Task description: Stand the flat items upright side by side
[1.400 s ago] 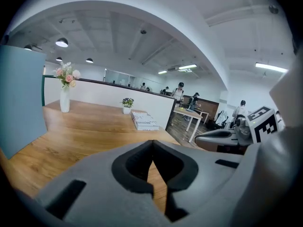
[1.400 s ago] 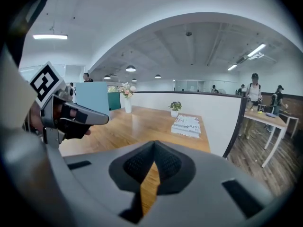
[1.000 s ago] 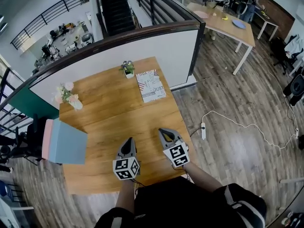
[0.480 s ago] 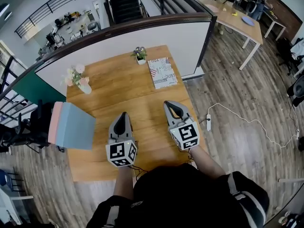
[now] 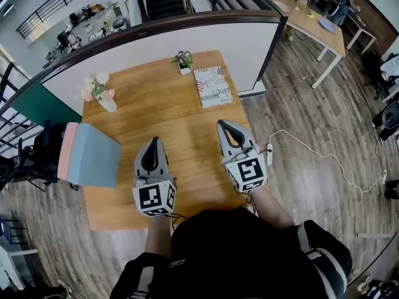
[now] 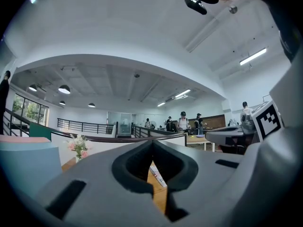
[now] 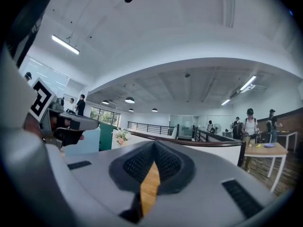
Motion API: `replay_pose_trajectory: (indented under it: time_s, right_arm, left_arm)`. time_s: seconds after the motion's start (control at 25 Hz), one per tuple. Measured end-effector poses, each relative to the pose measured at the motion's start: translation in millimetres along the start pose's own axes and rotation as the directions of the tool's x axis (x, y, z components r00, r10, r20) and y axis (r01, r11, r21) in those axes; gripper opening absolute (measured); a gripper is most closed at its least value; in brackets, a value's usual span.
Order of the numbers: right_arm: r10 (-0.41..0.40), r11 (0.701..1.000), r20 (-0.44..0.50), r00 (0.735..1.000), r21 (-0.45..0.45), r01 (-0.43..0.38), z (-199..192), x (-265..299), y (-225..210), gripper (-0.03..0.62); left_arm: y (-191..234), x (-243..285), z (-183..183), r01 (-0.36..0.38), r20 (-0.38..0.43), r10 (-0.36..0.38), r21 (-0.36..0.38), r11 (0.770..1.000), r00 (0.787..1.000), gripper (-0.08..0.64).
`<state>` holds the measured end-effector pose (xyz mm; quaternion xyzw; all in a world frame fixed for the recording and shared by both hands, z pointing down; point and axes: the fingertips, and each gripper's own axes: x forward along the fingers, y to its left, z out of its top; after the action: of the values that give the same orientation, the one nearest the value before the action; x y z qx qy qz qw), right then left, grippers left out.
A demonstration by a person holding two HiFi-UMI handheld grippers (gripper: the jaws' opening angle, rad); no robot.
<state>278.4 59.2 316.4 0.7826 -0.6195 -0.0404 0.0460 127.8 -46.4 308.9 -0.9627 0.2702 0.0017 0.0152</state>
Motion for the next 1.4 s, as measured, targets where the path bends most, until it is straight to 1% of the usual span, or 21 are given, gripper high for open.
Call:
replay_pose_trajectory:
  time_s: [0.28,0.76,0.96,1.4]
  right_arm:
    - [-0.007,1.0,0.013,1.0,-0.008,0.007,5,1,-3,0.005]
    - [-0.006,1.0,0.02,1.0,-0.012,0.006,10,-3,0,0.005]
    - [-0.007,0.999,0.019,1.0,-0.034,0.008,12,-6,0,0.005]
    - [-0.004,1.0,0.006,1.0,-0.03,0.004,9,-7,-2,0.005]
  left_arm:
    - [0,2,4,-0.006,0.009,0.006,0.013,1.0,1.0,0.006]
    - [-11,2,7,0.017,0.018,-0.017,0.011,1.0,1.0,0.006]
    - [-14,1,6,0.026,0.018,-0.026,0.001,1.0,0.999,0.006]
    - [-14,0,2,0.028,0.016,-0.027,-0.016,0.999,0.999,0.006]
